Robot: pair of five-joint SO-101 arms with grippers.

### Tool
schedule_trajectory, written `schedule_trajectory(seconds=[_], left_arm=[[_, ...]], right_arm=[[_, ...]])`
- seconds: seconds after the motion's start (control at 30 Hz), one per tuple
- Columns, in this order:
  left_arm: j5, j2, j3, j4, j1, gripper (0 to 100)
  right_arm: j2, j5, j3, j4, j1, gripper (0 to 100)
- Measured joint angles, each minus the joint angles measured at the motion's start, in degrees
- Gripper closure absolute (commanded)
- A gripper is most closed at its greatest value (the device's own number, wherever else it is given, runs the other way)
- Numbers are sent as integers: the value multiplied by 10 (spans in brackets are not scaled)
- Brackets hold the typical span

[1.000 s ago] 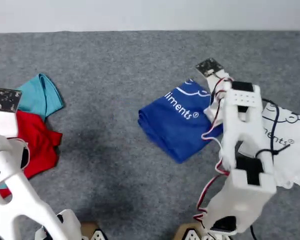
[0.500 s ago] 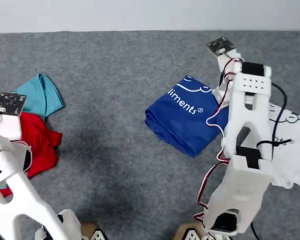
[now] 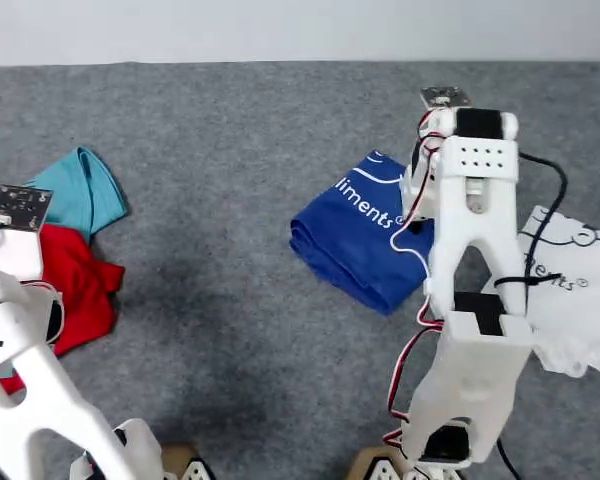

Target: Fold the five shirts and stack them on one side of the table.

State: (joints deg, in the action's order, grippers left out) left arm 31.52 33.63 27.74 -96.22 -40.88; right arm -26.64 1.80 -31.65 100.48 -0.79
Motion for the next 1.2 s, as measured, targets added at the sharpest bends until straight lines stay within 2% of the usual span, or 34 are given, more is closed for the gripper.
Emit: schedule_trajectory(seconds=[0.23,0.3,0.37,0.47,0.53,0.9,1.2], left_arm=[[0,0,0,0,0,994],[0,0,0,0,0,994],[0,0,0,0,0,994],[0,0,0,0,0,994],[0,0,0,0,0,994],[0,0,0,0,0,994],[0,0,2,0,0,994]], right_arm=[[0,203,0,-7,-30,910],[0,264,0,-10,-25,842],[0,292,0,-12,-25,727],[-10,320,0,-13,-30,548],[-25,335,0,-15,-26,483],[-140,356,0,-75,-34,476],[-157,356,0,-164,-51,481]])
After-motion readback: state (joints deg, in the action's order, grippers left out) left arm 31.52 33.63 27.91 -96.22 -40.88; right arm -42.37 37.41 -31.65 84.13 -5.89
